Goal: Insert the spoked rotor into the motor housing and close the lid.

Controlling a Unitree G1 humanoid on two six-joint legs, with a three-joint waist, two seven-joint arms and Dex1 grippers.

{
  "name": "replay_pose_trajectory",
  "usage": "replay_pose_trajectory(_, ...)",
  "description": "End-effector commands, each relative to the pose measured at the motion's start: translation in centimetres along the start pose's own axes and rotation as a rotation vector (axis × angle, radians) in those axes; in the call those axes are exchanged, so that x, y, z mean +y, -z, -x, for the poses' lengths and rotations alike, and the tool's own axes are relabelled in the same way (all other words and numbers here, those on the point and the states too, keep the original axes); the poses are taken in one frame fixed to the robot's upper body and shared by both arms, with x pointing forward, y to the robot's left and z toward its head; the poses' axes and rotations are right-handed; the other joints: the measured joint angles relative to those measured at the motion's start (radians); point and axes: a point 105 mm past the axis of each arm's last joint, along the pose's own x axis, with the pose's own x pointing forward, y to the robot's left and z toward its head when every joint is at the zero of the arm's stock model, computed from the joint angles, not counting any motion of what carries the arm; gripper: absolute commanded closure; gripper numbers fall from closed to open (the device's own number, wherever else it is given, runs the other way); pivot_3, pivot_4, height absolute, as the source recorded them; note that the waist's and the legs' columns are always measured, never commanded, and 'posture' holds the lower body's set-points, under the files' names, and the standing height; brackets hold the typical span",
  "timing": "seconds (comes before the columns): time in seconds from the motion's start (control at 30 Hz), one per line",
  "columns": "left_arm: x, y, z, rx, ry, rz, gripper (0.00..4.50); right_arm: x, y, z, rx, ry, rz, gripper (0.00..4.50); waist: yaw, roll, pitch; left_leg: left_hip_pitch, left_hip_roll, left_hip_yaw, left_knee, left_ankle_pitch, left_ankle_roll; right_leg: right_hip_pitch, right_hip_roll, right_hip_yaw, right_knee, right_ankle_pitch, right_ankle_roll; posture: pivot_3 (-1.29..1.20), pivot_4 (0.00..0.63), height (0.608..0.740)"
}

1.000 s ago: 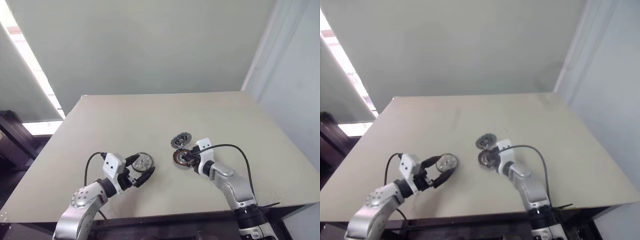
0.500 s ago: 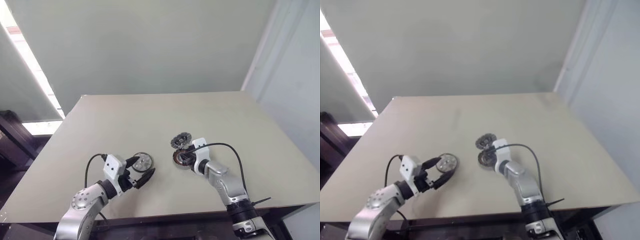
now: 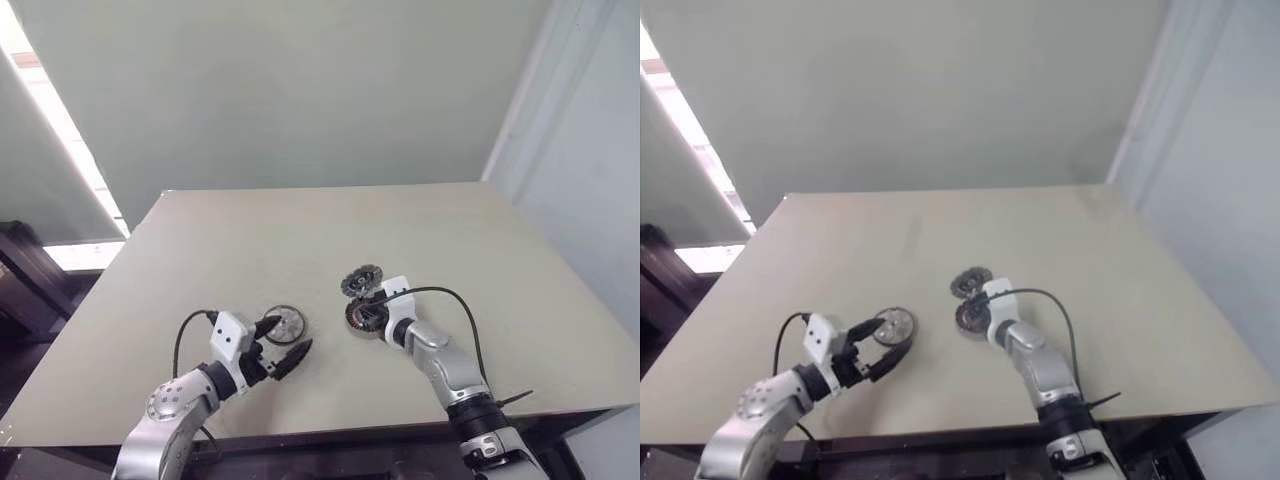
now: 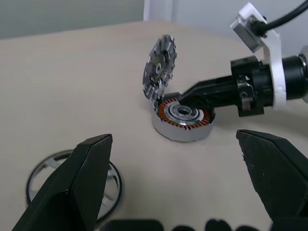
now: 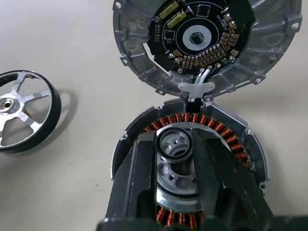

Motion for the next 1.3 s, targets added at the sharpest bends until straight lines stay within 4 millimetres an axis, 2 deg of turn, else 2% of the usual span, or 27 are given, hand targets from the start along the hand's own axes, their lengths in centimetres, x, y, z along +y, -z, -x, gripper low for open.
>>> replay_pose_trajectory(0.03, -0.4, -0.7, -0.3, -0.021, 0.029, -0.016, 0.00, 0.2, -1.6, -0.3, -0.058, 0.001, 0.027, 3.74, 0.000, 0.000, 0.000, 0.000, 0.000, 0.000, 0.000, 0.000, 0.000, 0.000, 0.000, 0.000, 0.000, 0.000, 0.000, 0.00, 0.000, 0.740)
replay_pose_trajectory(0.6, -0.1, -0.6, -0.3, -0.026, 0.024, -0.022, 0.00, -0.3, -0.7, -0.5, -0.029, 0.022, 0.042, 3.74, 0.000, 0.000, 0.000, 0.000, 0.000, -0.001, 0.000, 0.000, 0.000, 0.000, 0.000, 0.000, 0.000, 0.000, 0.000, 0.00, 0.000, 0.740)
replay_pose_trajectory(1.3, 0.1, -0.7, -0.3, -0.033, 0.018, -0.030, 0.00, -0.3, -0.5, -0.7, -0.027, 0.026, 0.044, 3.74, 0.000, 0.000, 0.000, 0.000, 0.000, -0.001, 0.000, 0.000, 0.000, 0.000, 0.000, 0.000, 0.000, 0.000, 0.000, 0.00, 0.000, 0.740)
